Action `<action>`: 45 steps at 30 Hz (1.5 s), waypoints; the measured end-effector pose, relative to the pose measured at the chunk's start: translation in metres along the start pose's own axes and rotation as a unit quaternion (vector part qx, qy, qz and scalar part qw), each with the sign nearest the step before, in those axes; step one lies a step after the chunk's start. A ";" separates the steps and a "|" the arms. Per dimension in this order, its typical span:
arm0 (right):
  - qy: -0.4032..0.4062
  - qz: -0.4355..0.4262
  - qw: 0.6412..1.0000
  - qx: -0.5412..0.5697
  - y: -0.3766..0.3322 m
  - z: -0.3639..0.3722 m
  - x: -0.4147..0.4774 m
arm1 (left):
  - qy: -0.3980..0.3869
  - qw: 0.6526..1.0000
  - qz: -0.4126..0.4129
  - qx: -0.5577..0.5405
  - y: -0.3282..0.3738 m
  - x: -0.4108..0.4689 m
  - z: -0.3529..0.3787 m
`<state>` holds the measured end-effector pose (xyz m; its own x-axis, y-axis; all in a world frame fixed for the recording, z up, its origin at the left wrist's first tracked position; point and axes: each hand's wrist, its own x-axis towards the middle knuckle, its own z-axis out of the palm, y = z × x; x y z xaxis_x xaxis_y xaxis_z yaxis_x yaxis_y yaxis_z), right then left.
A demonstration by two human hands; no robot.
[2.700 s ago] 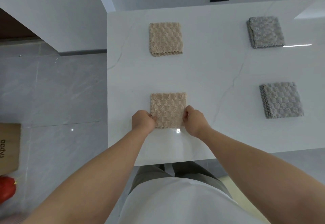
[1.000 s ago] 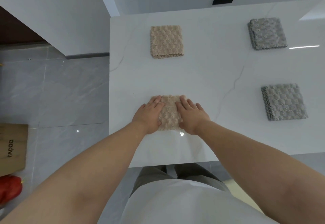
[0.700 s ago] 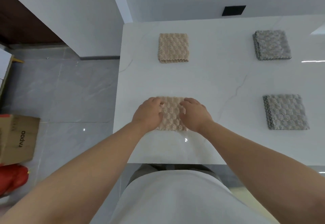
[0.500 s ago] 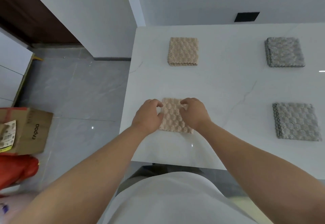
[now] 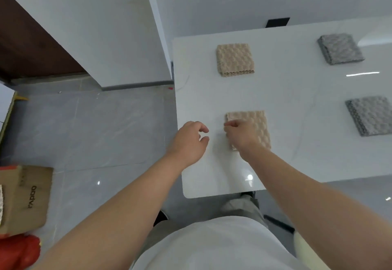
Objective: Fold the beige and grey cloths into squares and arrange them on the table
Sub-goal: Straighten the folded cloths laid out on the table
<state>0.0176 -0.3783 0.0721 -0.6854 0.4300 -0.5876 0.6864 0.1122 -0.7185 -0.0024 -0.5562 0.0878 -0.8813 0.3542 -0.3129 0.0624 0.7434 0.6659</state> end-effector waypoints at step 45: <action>0.326 0.315 0.798 0.397 -0.152 0.079 0.198 | -0.281 0.920 0.199 0.187 0.073 0.474 -0.069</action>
<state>-0.2416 -0.3809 0.0354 0.1854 0.5808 -0.7926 0.2963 -0.8021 -0.5185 -0.4475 -0.3727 0.0348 -0.3780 0.8003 -0.4654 0.5773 0.5968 0.5573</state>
